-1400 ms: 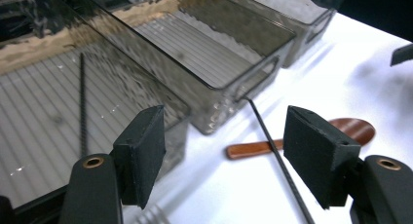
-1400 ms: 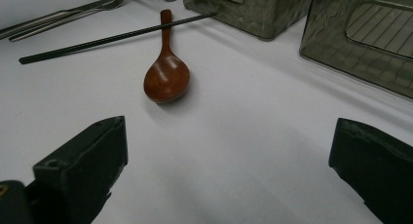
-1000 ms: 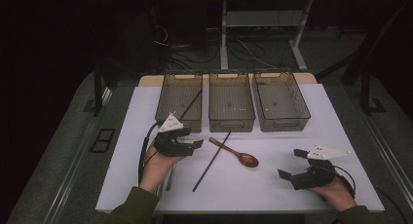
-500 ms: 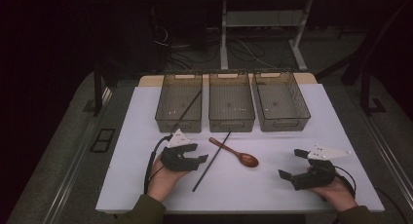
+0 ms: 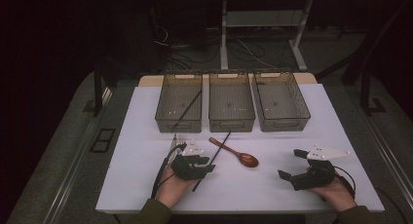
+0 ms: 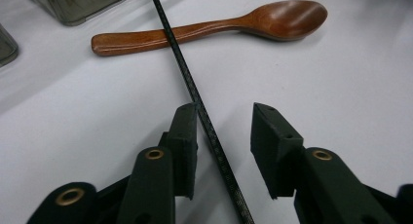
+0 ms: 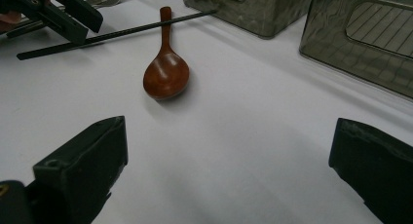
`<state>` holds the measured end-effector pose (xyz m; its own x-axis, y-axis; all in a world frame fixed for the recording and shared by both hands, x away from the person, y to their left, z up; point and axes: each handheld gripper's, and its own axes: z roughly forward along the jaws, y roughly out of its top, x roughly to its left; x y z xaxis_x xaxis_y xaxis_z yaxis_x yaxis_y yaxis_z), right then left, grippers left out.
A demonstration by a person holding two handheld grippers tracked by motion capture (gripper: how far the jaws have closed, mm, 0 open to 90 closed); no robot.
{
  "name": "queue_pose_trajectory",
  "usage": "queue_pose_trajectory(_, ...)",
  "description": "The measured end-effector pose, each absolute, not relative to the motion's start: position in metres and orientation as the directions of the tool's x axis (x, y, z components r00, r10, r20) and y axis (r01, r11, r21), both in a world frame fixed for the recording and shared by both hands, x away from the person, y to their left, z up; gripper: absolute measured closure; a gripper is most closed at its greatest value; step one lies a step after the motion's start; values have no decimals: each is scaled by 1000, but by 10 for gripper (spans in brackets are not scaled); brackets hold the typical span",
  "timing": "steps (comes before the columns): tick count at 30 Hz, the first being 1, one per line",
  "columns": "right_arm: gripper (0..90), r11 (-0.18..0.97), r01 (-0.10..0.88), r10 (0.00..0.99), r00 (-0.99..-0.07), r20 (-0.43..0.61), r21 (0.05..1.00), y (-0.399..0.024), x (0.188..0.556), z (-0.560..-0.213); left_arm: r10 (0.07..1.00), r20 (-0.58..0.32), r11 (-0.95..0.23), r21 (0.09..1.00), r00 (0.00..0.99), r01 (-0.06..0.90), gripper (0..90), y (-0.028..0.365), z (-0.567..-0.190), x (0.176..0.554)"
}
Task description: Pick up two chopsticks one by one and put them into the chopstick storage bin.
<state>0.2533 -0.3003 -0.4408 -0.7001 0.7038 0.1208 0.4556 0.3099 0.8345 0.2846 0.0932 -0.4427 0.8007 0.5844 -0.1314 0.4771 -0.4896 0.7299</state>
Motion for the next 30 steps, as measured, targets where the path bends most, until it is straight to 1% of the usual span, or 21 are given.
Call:
queue_pose_trajectory(3,1,311,455,704,-700,120,834,-300,253,-441,591,-131,-488,727,796,483,665,93,-444,285)
queue_pose_trajectory(11,1,311,455,704,-700,119,835,-300,253,-441,577,-111,-534,699,809,476,736,91,-448,286)
queue_pose_trajectory(15,1,312,455,704,-700,118,834,-300,253,-441,582,-106,-531,701,807,476,767,91,-449,286)
queue_pose_trajectory(30,1,312,453,704,-700,117,835,-300,253,-441,580,-122,-524,701,806,483,825,91,-448,287)
